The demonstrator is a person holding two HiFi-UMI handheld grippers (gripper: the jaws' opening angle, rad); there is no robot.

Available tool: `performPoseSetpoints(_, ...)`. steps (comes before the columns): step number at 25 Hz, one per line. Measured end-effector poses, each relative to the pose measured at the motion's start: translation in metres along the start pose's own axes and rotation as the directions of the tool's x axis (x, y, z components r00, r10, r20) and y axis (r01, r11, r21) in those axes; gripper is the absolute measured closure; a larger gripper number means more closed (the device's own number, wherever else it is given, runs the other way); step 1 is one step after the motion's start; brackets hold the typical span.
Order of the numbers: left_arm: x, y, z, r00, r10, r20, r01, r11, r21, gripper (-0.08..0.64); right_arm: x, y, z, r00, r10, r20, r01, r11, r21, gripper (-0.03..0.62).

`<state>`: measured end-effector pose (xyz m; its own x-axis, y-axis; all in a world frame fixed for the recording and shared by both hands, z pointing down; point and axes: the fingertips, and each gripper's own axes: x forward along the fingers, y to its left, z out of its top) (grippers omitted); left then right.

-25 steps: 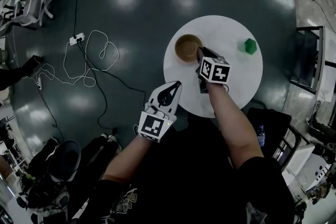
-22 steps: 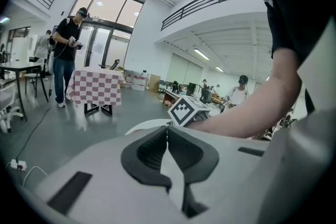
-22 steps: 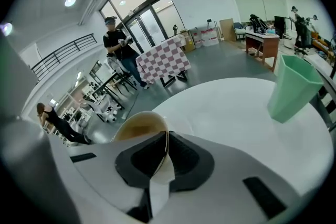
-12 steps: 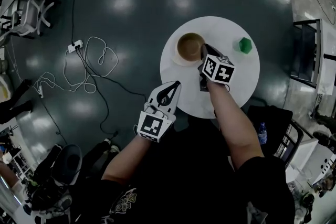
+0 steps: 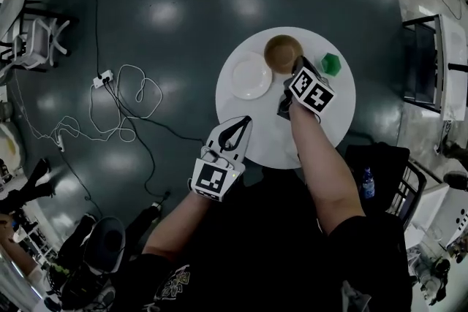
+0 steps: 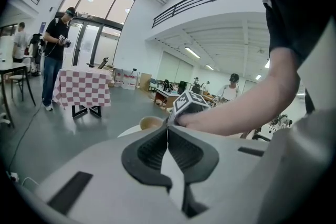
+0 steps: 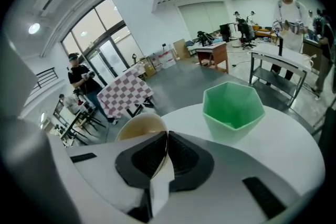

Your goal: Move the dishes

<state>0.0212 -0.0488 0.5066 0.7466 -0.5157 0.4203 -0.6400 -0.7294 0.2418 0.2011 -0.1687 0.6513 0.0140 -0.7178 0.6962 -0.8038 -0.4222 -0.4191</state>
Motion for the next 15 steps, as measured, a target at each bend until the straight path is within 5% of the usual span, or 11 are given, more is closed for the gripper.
performPoseSetpoints(8, 0.012, -0.002, -0.001, 1.0, -0.013, -0.011, 0.013, 1.0, -0.008, 0.554, 0.017, -0.019, -0.002, 0.994, -0.111, 0.005, 0.11, 0.985, 0.137, 0.561)
performPoseSetpoints(15, 0.013, 0.005, -0.003, 1.0, 0.011, 0.009, -0.011, 1.0, -0.028, 0.554, 0.027, -0.021, 0.004, 0.989, -0.147, 0.004, 0.144, 0.975, 0.168, 0.561)
